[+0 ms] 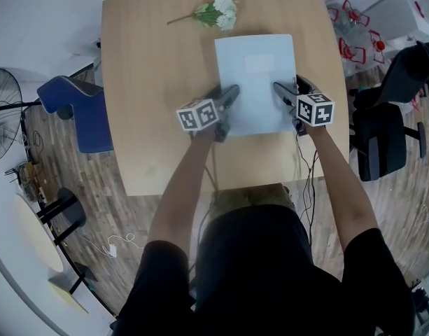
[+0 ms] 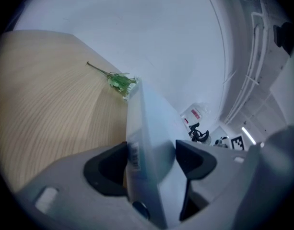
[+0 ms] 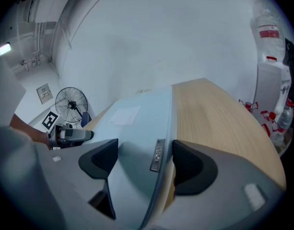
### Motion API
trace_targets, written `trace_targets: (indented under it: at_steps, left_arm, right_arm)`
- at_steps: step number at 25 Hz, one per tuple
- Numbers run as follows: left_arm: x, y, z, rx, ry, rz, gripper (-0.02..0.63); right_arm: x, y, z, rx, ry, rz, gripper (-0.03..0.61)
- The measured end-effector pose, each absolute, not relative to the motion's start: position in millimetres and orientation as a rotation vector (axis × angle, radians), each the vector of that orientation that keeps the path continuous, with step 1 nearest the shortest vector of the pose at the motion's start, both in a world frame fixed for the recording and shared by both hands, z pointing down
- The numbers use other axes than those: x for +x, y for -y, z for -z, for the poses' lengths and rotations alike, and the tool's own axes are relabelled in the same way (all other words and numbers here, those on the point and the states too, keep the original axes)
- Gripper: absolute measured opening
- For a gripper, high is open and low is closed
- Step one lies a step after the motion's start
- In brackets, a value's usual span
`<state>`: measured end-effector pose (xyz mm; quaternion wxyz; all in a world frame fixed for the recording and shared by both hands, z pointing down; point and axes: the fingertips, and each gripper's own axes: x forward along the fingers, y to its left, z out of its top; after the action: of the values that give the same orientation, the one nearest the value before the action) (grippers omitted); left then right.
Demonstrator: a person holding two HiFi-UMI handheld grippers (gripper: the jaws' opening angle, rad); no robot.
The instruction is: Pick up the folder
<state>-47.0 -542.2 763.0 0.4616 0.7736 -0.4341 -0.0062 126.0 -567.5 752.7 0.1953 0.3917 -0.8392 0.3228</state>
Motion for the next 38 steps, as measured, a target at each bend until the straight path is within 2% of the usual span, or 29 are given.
trace_targets:
  at_steps: [22,38]
  left_arm:
    - [-44,443,-554,2.201,1.138,0.186,0.314]
    - [-59,356,-443,2.328,1.288,0.354,0.316]
  right_arm:
    - [133,458,-553,1.236,2.632,-0.631,0.335]
    - [120,372,-437,1.242,2.798,-0.378,0.317]
